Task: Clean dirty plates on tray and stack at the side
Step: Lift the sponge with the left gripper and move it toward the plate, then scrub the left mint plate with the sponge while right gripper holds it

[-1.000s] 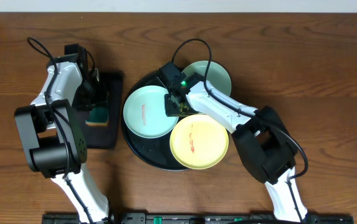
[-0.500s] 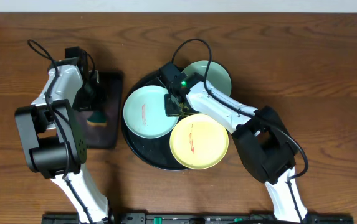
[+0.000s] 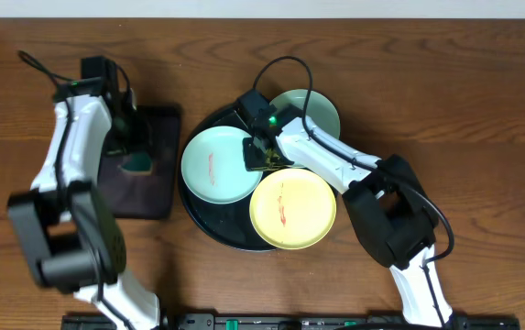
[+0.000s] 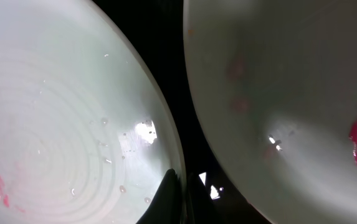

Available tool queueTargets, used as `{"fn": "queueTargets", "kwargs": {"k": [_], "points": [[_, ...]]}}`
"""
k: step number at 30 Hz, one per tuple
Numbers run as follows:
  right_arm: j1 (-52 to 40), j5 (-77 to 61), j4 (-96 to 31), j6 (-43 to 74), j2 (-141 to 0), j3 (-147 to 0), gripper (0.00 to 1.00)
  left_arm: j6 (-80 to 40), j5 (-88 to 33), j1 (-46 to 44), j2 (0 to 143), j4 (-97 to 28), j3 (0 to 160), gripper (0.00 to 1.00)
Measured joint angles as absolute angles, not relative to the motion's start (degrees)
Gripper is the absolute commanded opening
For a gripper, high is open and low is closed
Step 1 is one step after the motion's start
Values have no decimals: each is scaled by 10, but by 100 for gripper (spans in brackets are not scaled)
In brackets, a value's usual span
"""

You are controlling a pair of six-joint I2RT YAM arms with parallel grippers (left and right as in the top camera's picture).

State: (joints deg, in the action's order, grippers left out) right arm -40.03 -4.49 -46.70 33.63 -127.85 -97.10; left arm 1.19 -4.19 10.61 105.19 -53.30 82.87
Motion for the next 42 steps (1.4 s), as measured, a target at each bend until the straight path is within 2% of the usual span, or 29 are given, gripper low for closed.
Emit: {"fn": "queueTargets", "kwargs": {"k": [7, 21, 32, 42], "points": [[-385, -84, -473, 314, -1280, -973, 1, -4, -42, 105, 963, -541, 841, 7], [-380, -102, -477, 303, -1281, -973, 1, -40, -44, 30, 962, -547, 837, 7], [-379, -104, -477, 299, -1281, -973, 1, -95, -73, -26, 967, -448, 730, 7], [-379, -105, -477, 299, -1281, -973, 1, -128, -70, -92, 1030, -400, 723, 7]]}}
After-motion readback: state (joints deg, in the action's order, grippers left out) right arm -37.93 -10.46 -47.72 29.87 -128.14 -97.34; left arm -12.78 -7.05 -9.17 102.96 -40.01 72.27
